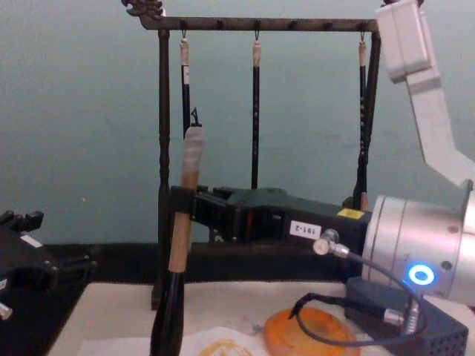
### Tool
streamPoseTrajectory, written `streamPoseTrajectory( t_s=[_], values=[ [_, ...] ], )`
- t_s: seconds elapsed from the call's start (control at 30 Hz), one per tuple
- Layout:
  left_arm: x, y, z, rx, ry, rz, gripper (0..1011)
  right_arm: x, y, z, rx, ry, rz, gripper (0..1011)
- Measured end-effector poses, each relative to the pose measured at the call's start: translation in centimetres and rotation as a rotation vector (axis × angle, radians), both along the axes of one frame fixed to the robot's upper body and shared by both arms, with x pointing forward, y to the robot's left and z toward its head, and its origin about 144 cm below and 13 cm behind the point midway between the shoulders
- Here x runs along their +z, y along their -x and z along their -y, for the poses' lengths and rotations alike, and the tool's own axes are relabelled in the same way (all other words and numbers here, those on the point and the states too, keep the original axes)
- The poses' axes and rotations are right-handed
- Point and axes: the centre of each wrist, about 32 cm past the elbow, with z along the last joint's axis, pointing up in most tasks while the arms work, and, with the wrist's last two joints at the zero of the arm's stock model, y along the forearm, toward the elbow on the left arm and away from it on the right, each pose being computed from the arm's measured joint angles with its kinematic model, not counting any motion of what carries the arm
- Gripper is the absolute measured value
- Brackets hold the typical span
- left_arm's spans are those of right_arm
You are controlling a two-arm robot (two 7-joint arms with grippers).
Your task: Pick up the brush from the inkstone, write on the paper, then place the brush back to its original position.
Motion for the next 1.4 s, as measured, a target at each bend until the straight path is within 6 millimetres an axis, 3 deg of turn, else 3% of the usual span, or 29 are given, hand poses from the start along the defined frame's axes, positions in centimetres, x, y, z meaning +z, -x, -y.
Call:
streamPoseTrajectory(
  t_s=[1.4],
  values=[
    [0.0,0.0,0.0,0.0,0.0,0.0,1001,-0.9,-2.3,-1.3,-0.059,0.002,0.074,175]
  ],
)
